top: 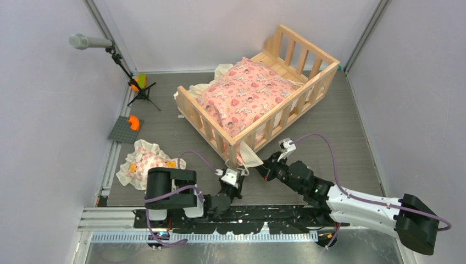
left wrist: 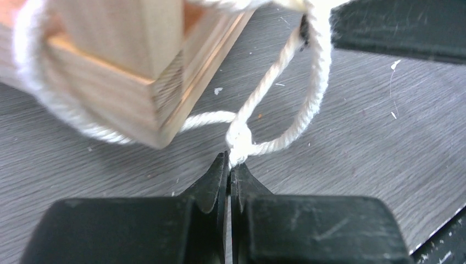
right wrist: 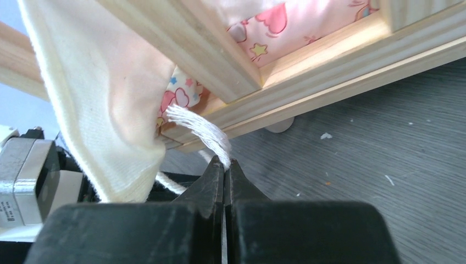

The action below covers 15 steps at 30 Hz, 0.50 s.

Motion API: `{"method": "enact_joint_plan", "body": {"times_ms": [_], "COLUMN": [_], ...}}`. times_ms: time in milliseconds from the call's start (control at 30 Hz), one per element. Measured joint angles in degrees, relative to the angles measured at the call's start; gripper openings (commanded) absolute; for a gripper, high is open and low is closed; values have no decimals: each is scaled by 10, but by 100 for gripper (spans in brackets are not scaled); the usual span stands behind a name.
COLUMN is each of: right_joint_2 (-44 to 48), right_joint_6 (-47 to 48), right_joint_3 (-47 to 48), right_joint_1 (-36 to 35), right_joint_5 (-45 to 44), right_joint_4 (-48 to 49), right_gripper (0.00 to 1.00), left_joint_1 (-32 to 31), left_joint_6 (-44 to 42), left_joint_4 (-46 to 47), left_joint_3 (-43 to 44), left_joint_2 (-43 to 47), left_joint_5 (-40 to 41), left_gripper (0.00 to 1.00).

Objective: Set up the pet bed
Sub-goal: Tie the ropes to the bed frame.

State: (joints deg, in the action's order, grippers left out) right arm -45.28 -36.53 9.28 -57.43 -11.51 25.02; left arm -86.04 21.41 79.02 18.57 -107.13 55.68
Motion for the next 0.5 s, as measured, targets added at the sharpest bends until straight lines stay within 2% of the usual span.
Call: {"method": "enact_joint_plan", "body": {"times_ms": [200, 500], "right_joint_2": [13, 17], "right_joint_6": [2, 2], "right_joint_3": [5, 5], "right_joint_1": [0, 0], "right_joint_5": [-34, -44], "right_joint_4": [-30, -49], "right_gripper": [0, 0], "left_joint_1": [-14, -28], "left_joint_6": [11, 8], "left_joint_4": [0, -8], "left_joint_3": [-45, -53], "left_joint_2": [37, 70], "left_joint_5": [-2, -16], "left_gripper": [0, 0]}}
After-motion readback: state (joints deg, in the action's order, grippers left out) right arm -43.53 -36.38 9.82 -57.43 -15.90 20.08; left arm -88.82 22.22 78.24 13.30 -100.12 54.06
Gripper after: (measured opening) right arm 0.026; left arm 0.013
